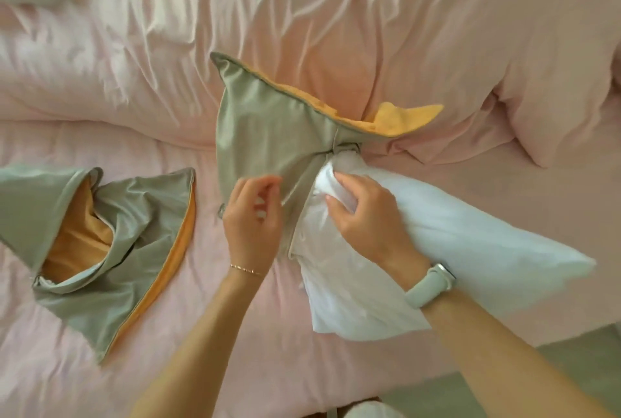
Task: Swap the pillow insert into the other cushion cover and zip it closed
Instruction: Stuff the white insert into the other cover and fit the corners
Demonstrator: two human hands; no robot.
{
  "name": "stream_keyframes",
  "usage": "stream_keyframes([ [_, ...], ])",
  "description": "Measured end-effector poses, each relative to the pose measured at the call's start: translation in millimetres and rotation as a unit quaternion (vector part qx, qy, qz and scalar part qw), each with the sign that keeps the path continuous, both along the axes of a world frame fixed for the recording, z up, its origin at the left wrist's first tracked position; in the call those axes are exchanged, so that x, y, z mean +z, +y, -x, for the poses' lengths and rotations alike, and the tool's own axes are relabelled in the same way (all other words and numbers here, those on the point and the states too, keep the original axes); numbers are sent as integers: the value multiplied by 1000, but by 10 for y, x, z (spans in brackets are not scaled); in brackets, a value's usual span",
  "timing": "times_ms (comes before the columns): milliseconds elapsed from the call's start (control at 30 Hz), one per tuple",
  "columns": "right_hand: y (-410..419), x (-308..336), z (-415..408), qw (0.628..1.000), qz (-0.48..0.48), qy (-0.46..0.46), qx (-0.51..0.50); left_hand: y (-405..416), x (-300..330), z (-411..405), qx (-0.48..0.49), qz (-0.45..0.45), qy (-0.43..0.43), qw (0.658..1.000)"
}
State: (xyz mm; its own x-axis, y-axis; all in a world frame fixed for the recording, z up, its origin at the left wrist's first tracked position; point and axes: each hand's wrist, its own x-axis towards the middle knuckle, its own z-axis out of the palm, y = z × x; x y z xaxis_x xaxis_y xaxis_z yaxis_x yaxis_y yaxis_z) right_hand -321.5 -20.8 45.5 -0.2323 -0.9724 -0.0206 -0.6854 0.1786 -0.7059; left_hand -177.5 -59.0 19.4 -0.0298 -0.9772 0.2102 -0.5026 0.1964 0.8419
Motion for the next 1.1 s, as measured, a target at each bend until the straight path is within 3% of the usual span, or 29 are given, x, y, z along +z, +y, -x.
stream_keyframes([
  [133,228,235,-97,992,-49,-56,101,-197,241,109,-94,46,-73,992],
  [233,305,308,-69,980,-69,72,174,-219,236,100,-95,-14,-178,979],
  [300,237,391,55,964,-147,102,195,-188,223,136,-101,-9,-215,971],
  [367,166,463,195,964,-184,46,188,-155,223,239,-108,30,-250,962],
  [467,155,539,353,971,-164,-57,166,-188,224,357,-141,64,-298,942],
  [667,235,498,466,948,-215,-136,189,-328,331,415,-176,58,-424,886],
  [767,169,487,534,928,-250,-153,231,-384,393,348,-175,0,-435,883],
  [867,165,428,492,940,-214,-127,234,-382,427,138,-149,-56,-352,922],
  [967,221,244,228,986,-64,-117,100,-372,446,-1,-106,-102,-308,940],
  [1033,251,117,29,995,-32,-91,10,-336,427,0,-99,-115,-289,945],
  [1100,307,5,-131,997,-28,-76,-3,-282,382,48,-108,-107,-263,953],
])
